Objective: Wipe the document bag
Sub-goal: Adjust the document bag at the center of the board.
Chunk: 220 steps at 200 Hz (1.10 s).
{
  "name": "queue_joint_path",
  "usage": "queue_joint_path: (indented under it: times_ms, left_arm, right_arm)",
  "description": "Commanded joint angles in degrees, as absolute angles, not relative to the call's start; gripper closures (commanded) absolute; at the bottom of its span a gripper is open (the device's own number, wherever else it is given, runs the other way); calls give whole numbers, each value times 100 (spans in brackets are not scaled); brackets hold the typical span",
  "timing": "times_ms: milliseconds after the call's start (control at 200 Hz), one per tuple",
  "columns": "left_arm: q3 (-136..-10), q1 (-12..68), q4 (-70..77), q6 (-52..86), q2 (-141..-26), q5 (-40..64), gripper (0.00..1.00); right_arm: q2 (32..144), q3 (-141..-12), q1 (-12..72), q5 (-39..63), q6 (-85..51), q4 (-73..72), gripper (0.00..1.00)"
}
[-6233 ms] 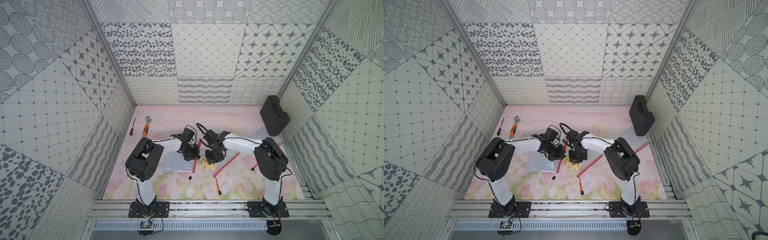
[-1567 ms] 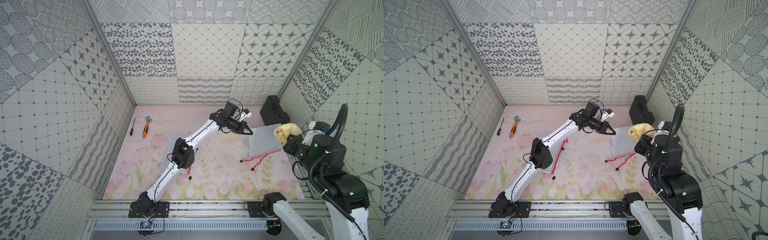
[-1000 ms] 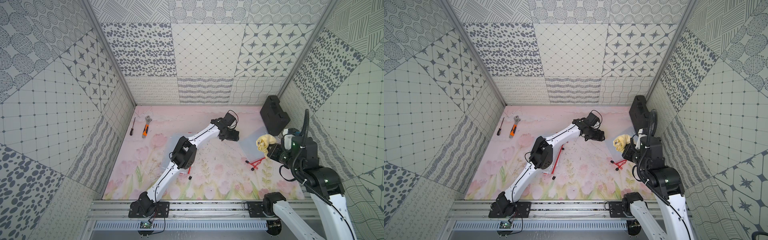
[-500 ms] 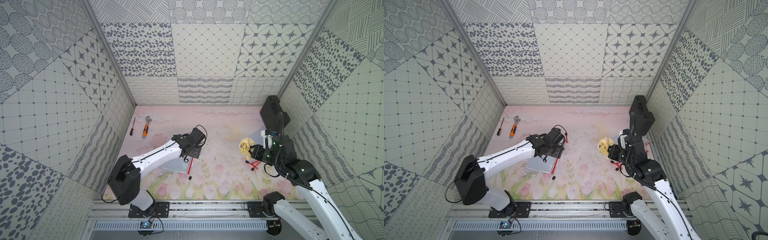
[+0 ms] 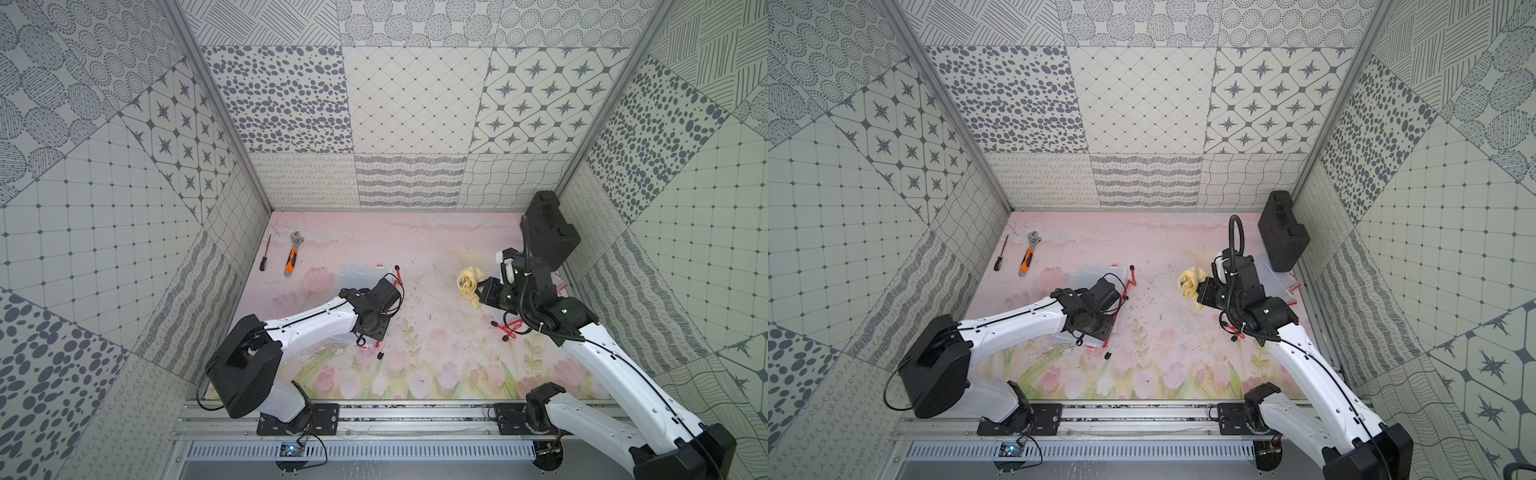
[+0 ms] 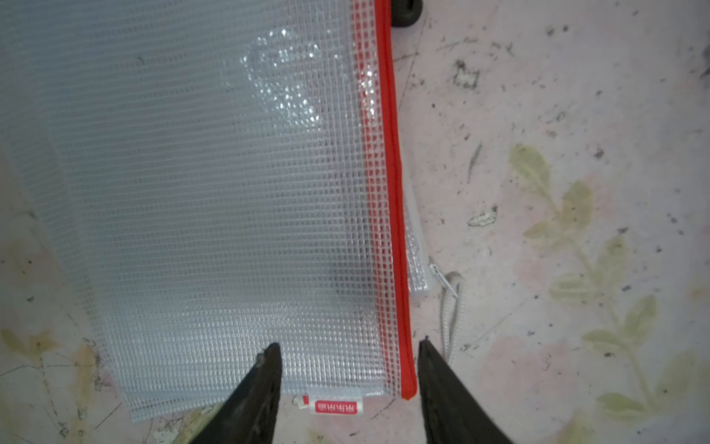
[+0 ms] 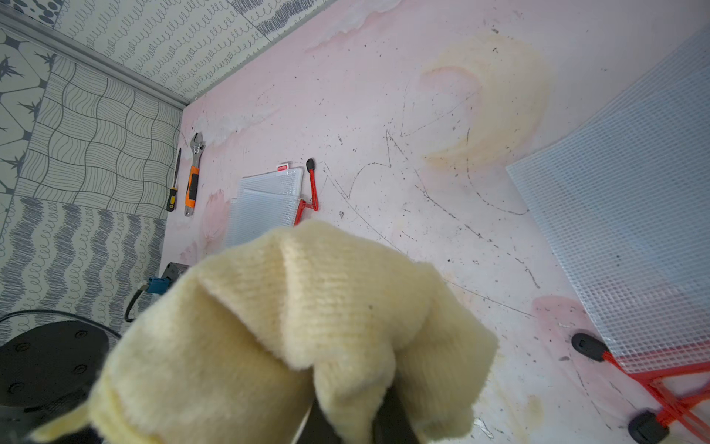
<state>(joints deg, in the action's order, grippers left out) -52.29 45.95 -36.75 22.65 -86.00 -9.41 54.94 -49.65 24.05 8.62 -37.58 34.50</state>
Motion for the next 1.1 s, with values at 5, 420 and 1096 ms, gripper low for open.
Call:
queue_joint_path:
  times_ms: [5, 420, 1096]
  left_arm:
    - [-5391, 4571, -3276, 1942, -9068, -384, 44]
    - [-5592, 4570, -3261, 1908, -9708, -373, 66]
    - [-7131, 4620, -5037, 1327, -8413, 200, 100]
  right_arm:
    - [5506, -4897, 2437, 840, -3831, 3086, 100]
    - [5544, -4765, 2436, 773, -3781, 3157, 100]
    - [5629, -4743, 2447, 813, -3697, 3144, 100]
